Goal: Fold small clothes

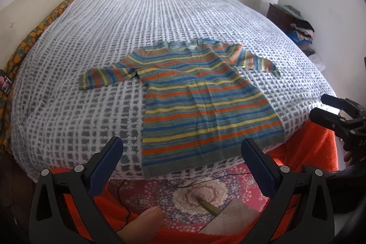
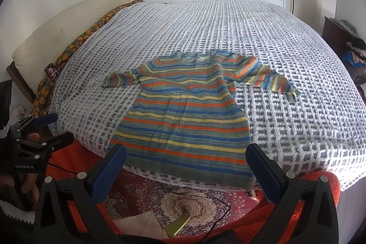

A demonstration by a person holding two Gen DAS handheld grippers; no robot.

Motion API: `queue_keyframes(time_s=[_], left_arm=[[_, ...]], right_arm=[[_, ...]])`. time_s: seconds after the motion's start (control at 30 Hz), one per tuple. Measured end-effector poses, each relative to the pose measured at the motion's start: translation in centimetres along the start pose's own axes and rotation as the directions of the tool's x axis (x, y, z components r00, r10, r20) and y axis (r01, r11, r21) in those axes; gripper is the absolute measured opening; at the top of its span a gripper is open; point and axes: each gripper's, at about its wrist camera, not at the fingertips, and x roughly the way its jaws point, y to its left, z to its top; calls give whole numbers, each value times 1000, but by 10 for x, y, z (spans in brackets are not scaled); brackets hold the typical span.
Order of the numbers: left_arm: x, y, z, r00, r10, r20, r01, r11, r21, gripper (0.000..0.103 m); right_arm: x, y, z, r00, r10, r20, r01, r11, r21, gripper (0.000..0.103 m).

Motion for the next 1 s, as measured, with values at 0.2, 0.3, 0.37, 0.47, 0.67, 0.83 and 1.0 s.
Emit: queue_keyframes(time_s=[0.2,0.3,0.37,0.47,0.67,0.83,1.0], left_arm=[[3,15,0,999,42,0,-41,997,-70,103],[7,21,2,1000,23,-20,-25,995,-97,103],[8,23,3,1000,4,-30,-8,993,-117,103],[8,24,5,999,-1,-32,-3,991,-132,102],[11,25,4,999,4,-41,-10,990,-142,102],[10,20,4,999,2,-42,-7,992,-125,102],[10,14,3,999,1,-43,-6,995,-100,102]], right_arm=[[-1,2,-1,1000,-5,-1,5,1000,-8,103],[-1,2,-2,1000,-3,-1,3,1000,0,103],[0,1,-3,1000,-2,-3,2,1000,8,103],[1,1,-3,1000,-1,-5,1,1000,11,103],[0,1,-1,1000,9,5,-9,1000,6,103],[4,-1,-4,1000,19,-4,-19,1000,21,103],[5,0,-6,1000,24,-4,-23,1000,14,103]])
